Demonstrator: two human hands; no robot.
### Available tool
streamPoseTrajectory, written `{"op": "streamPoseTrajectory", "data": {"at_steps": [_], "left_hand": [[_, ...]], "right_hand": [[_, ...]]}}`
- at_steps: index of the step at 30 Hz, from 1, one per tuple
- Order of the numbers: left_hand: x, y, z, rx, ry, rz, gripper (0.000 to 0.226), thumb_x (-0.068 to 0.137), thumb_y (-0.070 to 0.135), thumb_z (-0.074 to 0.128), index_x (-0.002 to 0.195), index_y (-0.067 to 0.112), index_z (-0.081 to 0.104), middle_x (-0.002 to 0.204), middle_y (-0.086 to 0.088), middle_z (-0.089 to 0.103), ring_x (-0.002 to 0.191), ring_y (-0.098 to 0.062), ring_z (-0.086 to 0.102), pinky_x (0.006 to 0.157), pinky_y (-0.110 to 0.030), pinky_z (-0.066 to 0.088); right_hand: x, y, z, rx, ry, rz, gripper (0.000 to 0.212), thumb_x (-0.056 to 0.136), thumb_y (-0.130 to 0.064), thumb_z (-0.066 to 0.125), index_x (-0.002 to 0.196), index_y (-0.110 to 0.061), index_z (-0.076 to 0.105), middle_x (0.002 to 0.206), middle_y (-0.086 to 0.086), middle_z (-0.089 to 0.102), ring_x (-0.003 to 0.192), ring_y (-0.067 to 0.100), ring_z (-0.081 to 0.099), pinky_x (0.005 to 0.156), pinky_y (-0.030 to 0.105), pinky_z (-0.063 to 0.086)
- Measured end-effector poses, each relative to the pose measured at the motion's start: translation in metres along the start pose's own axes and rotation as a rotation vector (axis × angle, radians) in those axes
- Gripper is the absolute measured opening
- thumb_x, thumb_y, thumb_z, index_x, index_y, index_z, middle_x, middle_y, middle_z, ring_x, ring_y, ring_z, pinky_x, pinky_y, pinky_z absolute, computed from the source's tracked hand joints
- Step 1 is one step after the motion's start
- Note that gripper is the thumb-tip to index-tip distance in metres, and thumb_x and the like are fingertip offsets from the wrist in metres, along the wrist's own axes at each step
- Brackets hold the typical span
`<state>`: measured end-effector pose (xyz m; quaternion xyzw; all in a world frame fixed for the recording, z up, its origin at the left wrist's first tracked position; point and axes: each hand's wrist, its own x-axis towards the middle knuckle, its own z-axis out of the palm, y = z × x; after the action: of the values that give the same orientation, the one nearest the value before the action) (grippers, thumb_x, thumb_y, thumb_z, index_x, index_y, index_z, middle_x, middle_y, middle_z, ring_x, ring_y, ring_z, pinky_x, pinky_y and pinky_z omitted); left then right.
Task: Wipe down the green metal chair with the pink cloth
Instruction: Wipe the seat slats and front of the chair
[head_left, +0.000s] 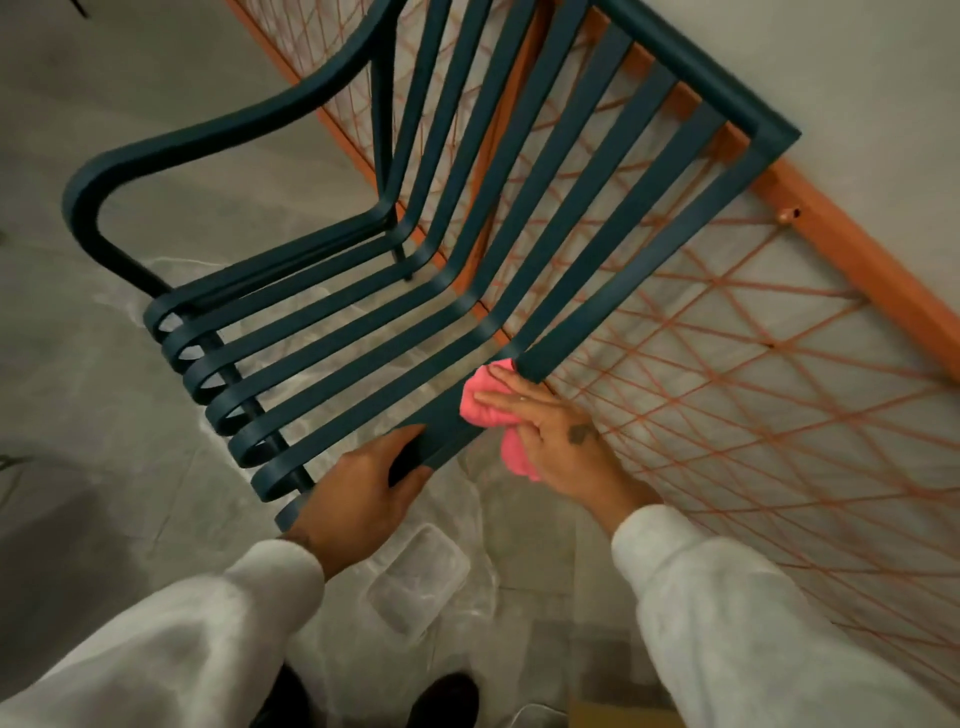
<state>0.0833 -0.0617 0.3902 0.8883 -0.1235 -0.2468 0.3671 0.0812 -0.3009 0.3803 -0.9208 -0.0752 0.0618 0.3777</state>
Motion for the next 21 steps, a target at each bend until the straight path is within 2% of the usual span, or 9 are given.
{"op": "streamPoseTrajectory", "data": {"at_steps": [4,7,9,12,15,17,19,21], "left_hand": [[0.008,0.002,0.007,0.143,-0.006,-0.025,0.053,0.094,0.051,0.044,0.14,0.027,0.039,0.131,-0.001,0.061,0.111,-0.021,0.063,0.097,-0.039,0.052],[0.007,0.0,0.013,0.265,0.007,-0.005,0.053,0.095,0.054,0.037,0.141,0.028,0.033,0.129,-0.001,0.062,0.099,-0.022,0.067,0.088,-0.039,0.057],[0.007,-0.001,0.015,0.311,0.023,0.006,0.052,0.095,0.057,0.033,0.139,0.03,0.031,0.128,0.0,0.062,0.093,-0.02,0.067,0.082,-0.037,0.058],[0.008,-0.001,0.016,0.343,0.056,0.036,0.048,0.096,0.056,0.031,0.137,0.031,0.031,0.125,0.002,0.063,0.088,-0.019,0.067,0.078,-0.034,0.056],[0.006,-0.004,0.017,0.347,0.081,0.055,0.045,0.097,0.054,0.033,0.135,0.03,0.033,0.121,0.002,0.063,0.089,-0.018,0.066,0.079,-0.035,0.056],[0.006,-0.005,0.018,0.338,0.086,0.055,0.043,0.097,0.055,0.032,0.134,0.032,0.032,0.12,0.003,0.063,0.088,-0.017,0.066,0.08,-0.034,0.056],[0.008,-0.007,0.019,0.358,0.104,0.063,0.042,0.097,0.055,0.032,0.134,0.034,0.03,0.119,0.004,0.064,0.087,-0.018,0.067,0.078,-0.036,0.057],[0.009,-0.008,0.021,0.378,0.138,0.084,0.042,0.097,0.057,0.031,0.133,0.036,0.034,0.116,0.006,0.066,0.084,-0.017,0.068,0.074,-0.036,0.057]], "right_hand": [[0.02,0.034,-0.046,-0.092,0.078,0.021,0.054,0.088,0.014,0.051,0.13,-0.018,0.063,0.152,-0.001,0.043,0.142,0.002,0.031,0.12,0.028,0.022],[0.029,0.056,-0.075,-0.213,0.04,-0.052,0.071,0.082,0.019,0.052,0.13,-0.032,0.061,0.153,-0.009,0.041,0.145,0.004,0.027,0.119,0.04,0.028],[0.032,0.066,-0.089,-0.323,0.115,-0.056,0.074,0.082,0.019,0.053,0.132,-0.035,0.058,0.152,-0.011,0.041,0.144,0.005,0.029,0.118,0.039,0.03],[0.028,0.06,-0.087,-0.463,0.3,-0.009,0.064,0.086,0.011,0.053,0.138,-0.026,0.054,0.156,-0.005,0.035,0.144,0.013,0.033,0.118,0.029,0.028],[0.014,0.031,-0.04,-0.254,0.417,0.072,0.052,0.09,-0.006,0.041,0.138,-0.022,0.052,0.158,-0.003,0.028,0.146,0.018,0.028,0.117,0.016,0.021],[-0.003,0.003,0.004,-0.097,0.398,0.052,0.049,0.09,-0.009,0.045,0.137,-0.02,0.048,0.154,-0.003,0.03,0.145,0.012,0.026,0.115,0.011,0.018],[-0.021,-0.021,0.041,-0.005,0.317,0.023,0.046,0.092,-0.014,0.047,0.138,-0.017,0.051,0.155,0.0,0.033,0.145,0.004,0.025,0.115,0.016,0.027],[-0.029,-0.03,0.061,-0.022,0.194,-0.042,0.047,0.094,-0.02,0.045,0.14,-0.018,0.051,0.155,0.001,0.036,0.145,0.008,0.029,0.112,0.027,0.039]]}}
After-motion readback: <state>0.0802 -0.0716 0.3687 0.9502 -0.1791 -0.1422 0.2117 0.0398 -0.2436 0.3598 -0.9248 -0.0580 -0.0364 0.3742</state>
